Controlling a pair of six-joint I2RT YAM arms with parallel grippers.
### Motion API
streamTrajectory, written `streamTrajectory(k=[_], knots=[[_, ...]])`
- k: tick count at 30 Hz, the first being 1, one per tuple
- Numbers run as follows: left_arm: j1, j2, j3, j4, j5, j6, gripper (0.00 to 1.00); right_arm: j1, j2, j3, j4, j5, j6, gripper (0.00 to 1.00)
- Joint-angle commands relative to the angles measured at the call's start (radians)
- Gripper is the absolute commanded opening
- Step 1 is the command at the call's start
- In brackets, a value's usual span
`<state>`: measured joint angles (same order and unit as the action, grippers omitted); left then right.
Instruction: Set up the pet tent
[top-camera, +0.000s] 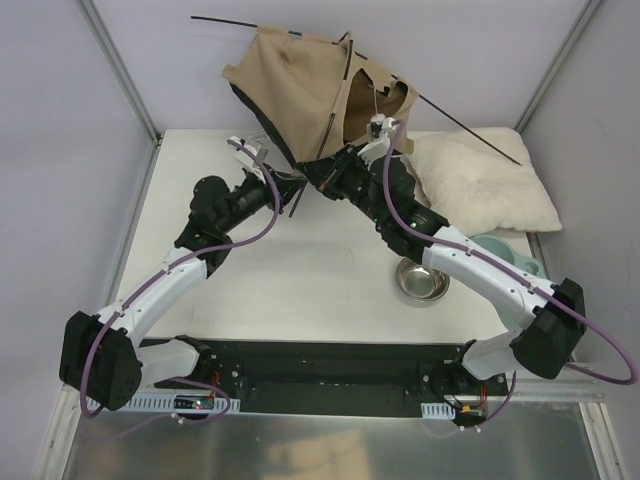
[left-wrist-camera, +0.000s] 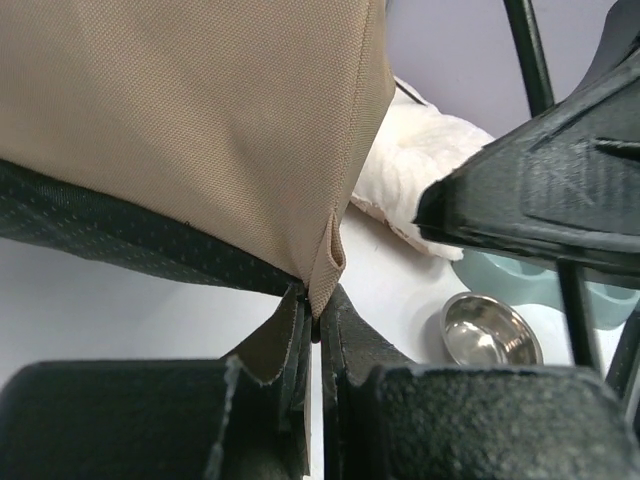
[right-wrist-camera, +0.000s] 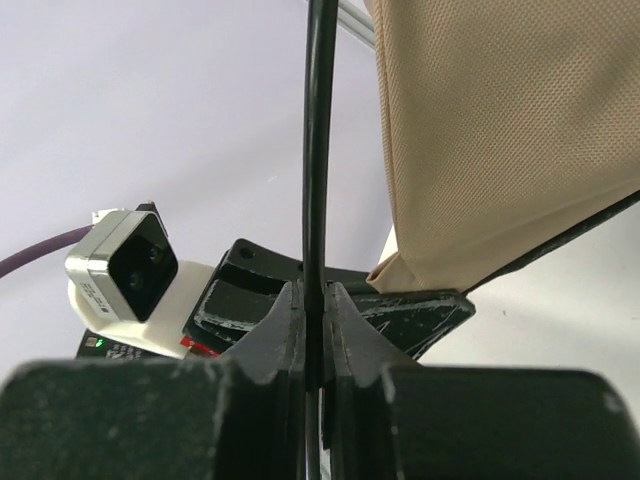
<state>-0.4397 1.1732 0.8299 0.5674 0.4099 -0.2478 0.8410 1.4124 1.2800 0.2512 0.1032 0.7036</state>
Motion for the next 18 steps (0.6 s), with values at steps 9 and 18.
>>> streamTrajectory(k=[9,18], knots=[[-0.007,-0.075,0.117,-0.400,0.026,-0.113,0.00,-0.069,0.095,0.134,0.189,0.239,-0.075,0.00],[-0.007,-0.112,0.086,-0.472,0.029,-0.102,0.00,-0.079,0.126,0.157,0.198,0.322,0.000,0.00]])
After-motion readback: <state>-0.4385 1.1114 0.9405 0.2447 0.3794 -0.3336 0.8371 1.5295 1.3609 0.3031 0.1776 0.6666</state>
